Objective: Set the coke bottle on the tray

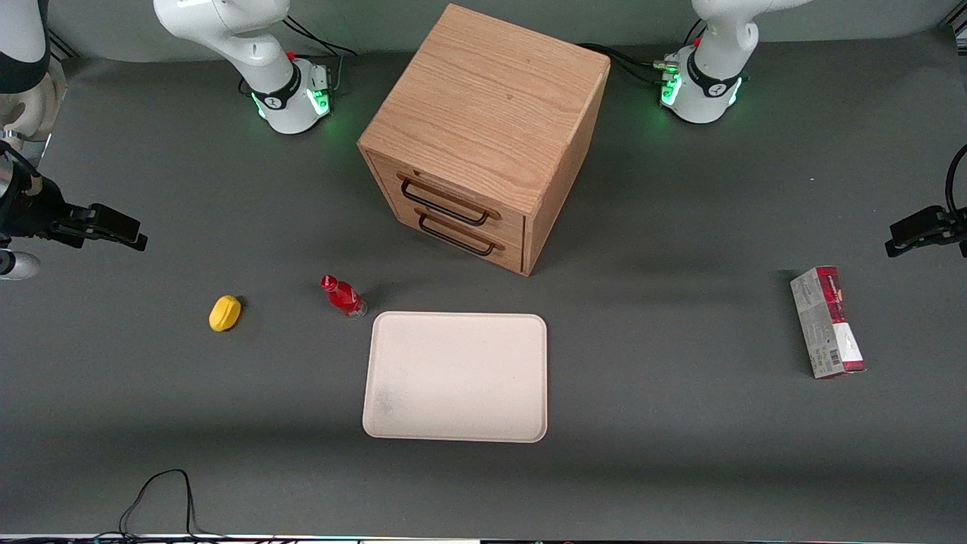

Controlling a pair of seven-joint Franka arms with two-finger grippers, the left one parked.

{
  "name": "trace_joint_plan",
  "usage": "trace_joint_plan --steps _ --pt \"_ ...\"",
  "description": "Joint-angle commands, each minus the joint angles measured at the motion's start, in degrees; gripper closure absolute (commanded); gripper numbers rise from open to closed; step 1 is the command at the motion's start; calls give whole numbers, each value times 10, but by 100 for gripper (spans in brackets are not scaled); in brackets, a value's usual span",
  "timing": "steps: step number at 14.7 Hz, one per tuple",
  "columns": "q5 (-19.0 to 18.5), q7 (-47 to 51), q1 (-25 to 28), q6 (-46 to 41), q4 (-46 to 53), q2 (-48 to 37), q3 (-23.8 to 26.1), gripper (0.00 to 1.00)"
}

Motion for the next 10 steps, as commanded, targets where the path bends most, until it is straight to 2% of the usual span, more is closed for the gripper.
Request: trace_joint_plan --steps 1,7,10 --pt "5 -6 5 -8 1 -2 -5 0" --pt "14 7 13 -12 -14 -2 6 0" --pt "29 41 18 56 -69 -2 52 0"
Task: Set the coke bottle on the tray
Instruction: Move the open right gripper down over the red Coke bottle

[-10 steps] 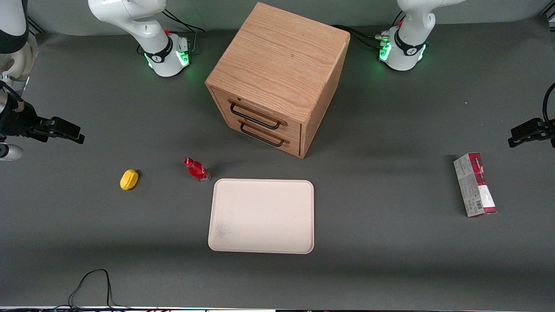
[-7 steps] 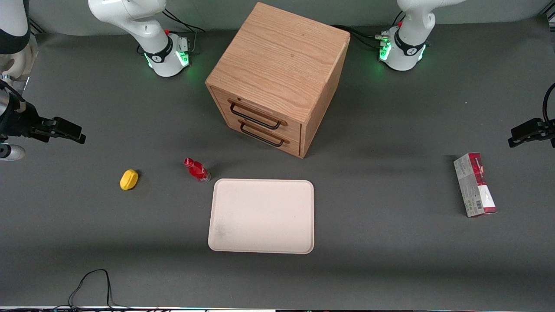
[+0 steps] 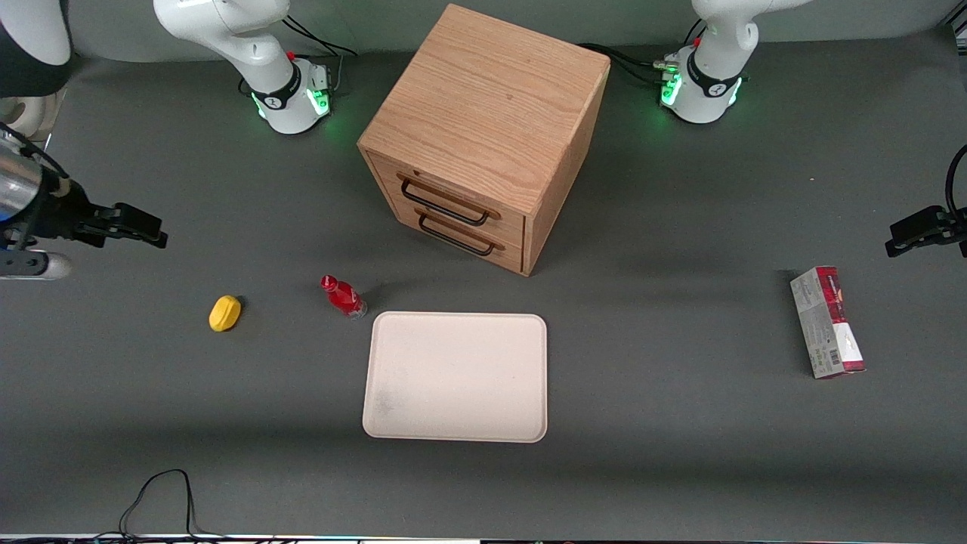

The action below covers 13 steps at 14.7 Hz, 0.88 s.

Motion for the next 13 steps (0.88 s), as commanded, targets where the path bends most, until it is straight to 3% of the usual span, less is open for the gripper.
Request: trace_joint_plan --steps 1,5,13 --pt "21 75 7 84 -65 -4 41 0" --pt "20 113 8 210 -162 -4 96 0" --pt "12 152 24 454 -349 -1 133 0"
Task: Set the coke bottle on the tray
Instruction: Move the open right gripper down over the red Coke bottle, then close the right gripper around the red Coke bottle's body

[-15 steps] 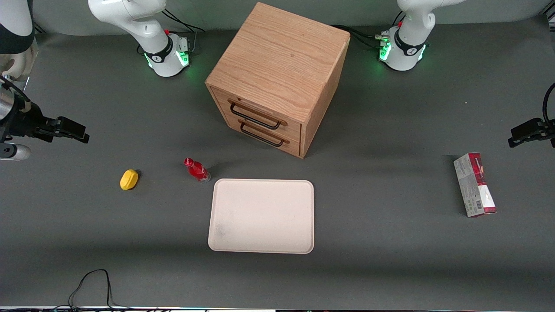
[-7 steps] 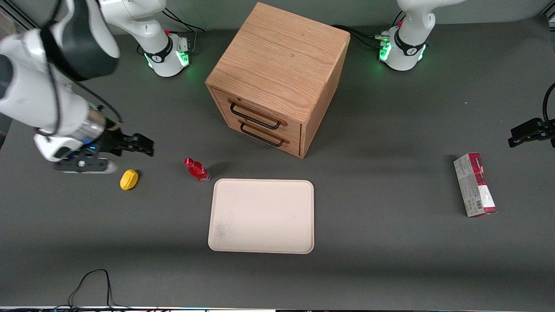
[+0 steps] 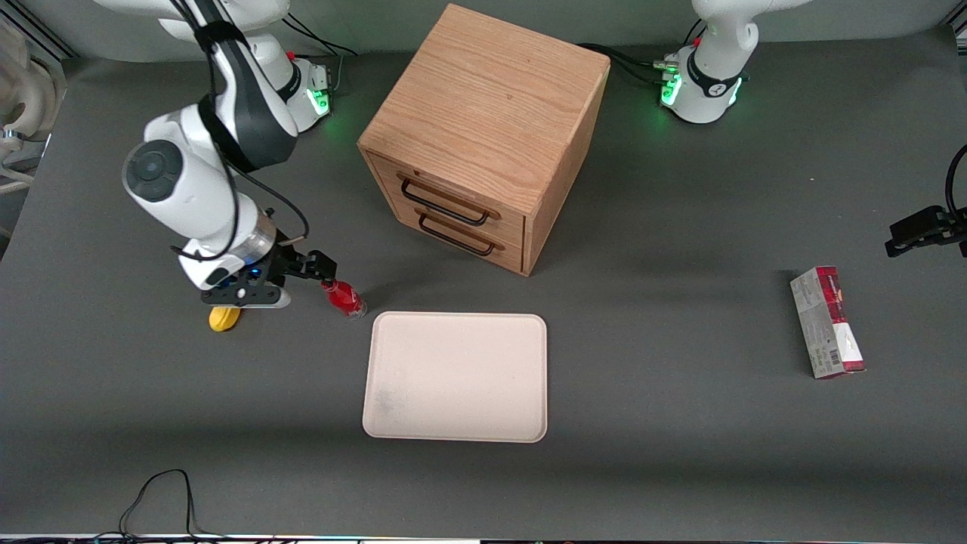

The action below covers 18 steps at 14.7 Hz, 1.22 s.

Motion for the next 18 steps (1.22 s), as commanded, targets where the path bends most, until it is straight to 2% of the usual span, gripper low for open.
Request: trace_joint_plan --steps 1,4,10,11,12,15,16,18 --pt "3 13 8 67 -61 -14 0 0" --pt "-18 14 10 103 -81 -2 1 0" --pt "-30 14 10 156 -94 32 2 3" --pt "-38 14 10 156 -94 35 2 9" --pt "-42 14 11 156 -94 36 2 22" --pt "-42 14 10 154 -93 38 2 81" --pt "-42 14 10 151 -93 38 2 98" --pt "-42 14 10 150 -92 38 2 100"
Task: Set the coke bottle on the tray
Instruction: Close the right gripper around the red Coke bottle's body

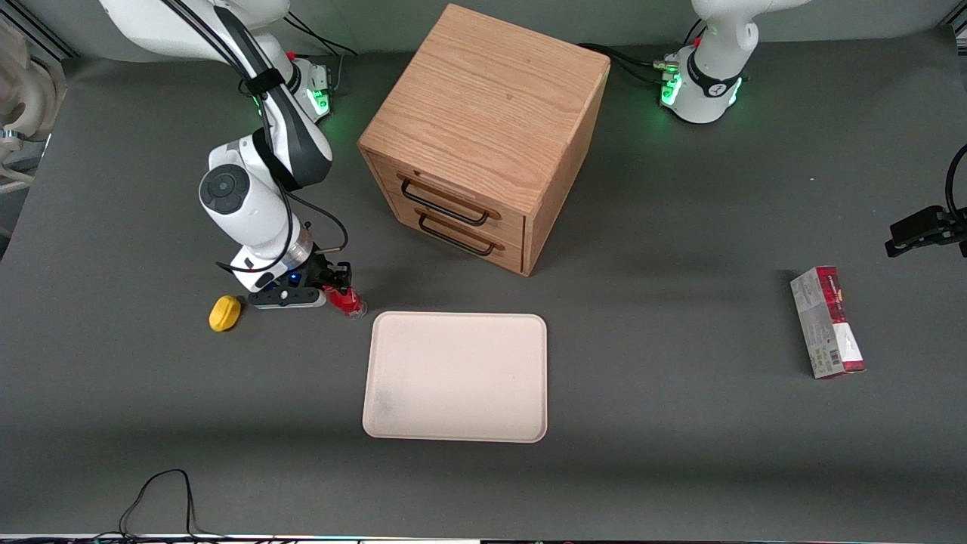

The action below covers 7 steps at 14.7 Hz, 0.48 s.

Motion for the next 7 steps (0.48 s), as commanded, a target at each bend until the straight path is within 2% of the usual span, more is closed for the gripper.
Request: trace_joint_plan --steps 1,3,7 --pt "-12 15 4 0 3 0 -2 100" --pt "-12 16 4 -39 26 -1 -2 100" --pt "-13 16 -7 -194 158 0 -4 100"
